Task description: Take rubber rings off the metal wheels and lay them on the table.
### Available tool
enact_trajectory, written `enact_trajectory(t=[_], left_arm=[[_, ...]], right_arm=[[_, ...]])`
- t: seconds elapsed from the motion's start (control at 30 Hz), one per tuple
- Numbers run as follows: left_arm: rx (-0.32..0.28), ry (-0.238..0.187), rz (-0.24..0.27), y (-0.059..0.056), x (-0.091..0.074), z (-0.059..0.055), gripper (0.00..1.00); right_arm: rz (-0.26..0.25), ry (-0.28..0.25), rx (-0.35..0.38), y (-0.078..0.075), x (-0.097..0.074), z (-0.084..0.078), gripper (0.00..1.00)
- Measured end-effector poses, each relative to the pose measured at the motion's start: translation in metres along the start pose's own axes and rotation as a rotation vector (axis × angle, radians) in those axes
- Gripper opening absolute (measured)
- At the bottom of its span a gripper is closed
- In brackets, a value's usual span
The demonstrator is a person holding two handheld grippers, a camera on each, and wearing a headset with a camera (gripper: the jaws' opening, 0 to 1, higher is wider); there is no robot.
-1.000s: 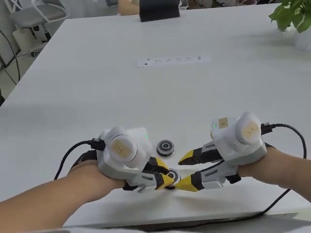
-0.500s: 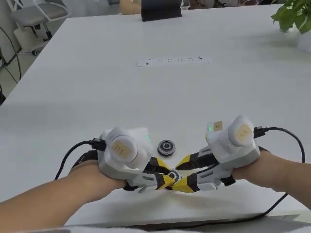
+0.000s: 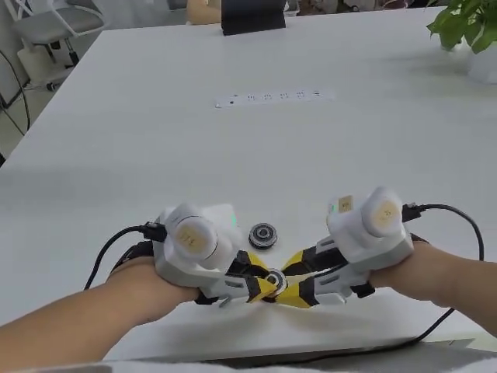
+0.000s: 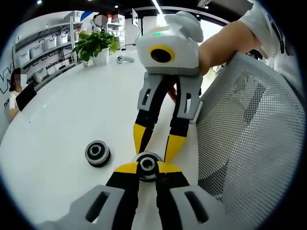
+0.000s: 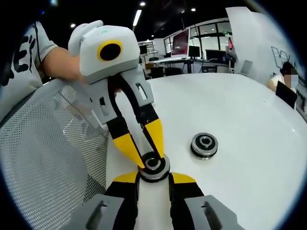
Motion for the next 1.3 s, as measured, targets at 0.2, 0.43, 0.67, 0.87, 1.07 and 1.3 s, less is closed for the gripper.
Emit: enact_trajectory(t=[0.2, 0.43, 0.67, 0.87, 1.07, 1.3], left_arm=[[0.003, -0.001, 0.004, 0.0, 0.0, 0.0, 0.07], [-0.004, -0.004, 0.004, 0.0, 0.0, 0.0, 0.08], [-0.004, -0.006, 0.005, 0.0, 0.0, 0.0, 0.08], [-0.004, -0.008, 0.004, 0.0, 0.0, -0.001, 0.08], [-0.007, -0.01, 0.005, -0.001, 0.0, -0.001, 0.08], [-0.009, -0.011, 0.006, -0.001, 0.0, -0.001, 0.08]], right_arm=[[-0.004, 0.012, 0.003, 0.0, -0.003, -0.004, 0.14], [-0.004, 0.015, 0.028, 0.0, -0.004, -0.006, 0.08], [0.001, 0.013, 0.064, 0.001, -0.005, -0.007, 0.02], [0.0, 0.01, 0.097, 0.001, -0.006, -0.007, 0.0], [-0.004, 0.009, 0.169, -0.001, -0.009, -0.009, 0.0], [-0.002, -0.018, 0.245, -0.001, -0.011, -0.007, 0.0]])
Point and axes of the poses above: the centre of the closed fingertips' face, and the gripper's own axes: x roughly forward along the fingers, y roughly to its left, z roughly out of its top, the point moved 4 cm from there along -x, roughly backward along the fingers, and after that the axes turned 11 degrees about -x, right-handed, at the moved point
